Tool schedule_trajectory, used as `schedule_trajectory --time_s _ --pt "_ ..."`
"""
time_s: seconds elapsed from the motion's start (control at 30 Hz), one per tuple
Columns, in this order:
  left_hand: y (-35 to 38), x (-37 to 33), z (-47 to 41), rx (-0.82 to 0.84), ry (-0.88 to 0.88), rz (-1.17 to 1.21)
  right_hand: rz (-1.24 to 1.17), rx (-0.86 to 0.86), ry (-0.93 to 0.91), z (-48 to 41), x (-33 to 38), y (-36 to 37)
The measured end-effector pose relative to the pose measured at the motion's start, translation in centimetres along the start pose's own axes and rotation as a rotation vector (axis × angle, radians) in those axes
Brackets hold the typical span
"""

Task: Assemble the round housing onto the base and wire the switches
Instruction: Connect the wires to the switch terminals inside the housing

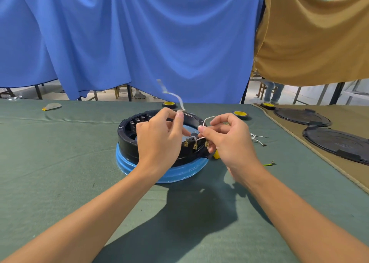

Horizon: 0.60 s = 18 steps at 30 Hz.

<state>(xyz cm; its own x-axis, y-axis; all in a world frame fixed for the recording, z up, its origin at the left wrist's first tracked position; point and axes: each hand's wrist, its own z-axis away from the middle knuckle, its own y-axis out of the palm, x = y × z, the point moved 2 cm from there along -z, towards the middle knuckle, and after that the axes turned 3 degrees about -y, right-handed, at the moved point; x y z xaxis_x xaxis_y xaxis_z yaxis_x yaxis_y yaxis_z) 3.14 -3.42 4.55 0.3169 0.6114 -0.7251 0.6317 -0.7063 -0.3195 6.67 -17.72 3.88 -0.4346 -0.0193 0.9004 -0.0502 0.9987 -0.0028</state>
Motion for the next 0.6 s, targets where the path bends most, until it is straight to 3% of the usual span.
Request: schedule_trajectory --time_s 0.13,0.27,0.37,0.47,0.6 --pt "-0.2 0.1 -0.8 0.236 -0.013 -0.127 0.032 -0.003 -0.071 -0.1 0.0 -0.3" --pt "-0.8 0.6 -2.1 0.403 -0.043 -0.090 0.059 0.021 -0.091 -0.1 -0.1 -0.1" --pt "-1.4 1.0 -3.3 0.380 -0.062 -0.029 0.240 0.036 -0.140 -0.1 0.0 0.1" --pt "-1.9 1.3 -4.1 0.336 -0.070 0.028 0.606 0.040 -0.362 -0.2 0.7 0.6" --pt "-2.6 1.4 -4.8 0.348 -0.022 -0.017 0.772 0.065 -0.627 -1.4 2.8 2.0"
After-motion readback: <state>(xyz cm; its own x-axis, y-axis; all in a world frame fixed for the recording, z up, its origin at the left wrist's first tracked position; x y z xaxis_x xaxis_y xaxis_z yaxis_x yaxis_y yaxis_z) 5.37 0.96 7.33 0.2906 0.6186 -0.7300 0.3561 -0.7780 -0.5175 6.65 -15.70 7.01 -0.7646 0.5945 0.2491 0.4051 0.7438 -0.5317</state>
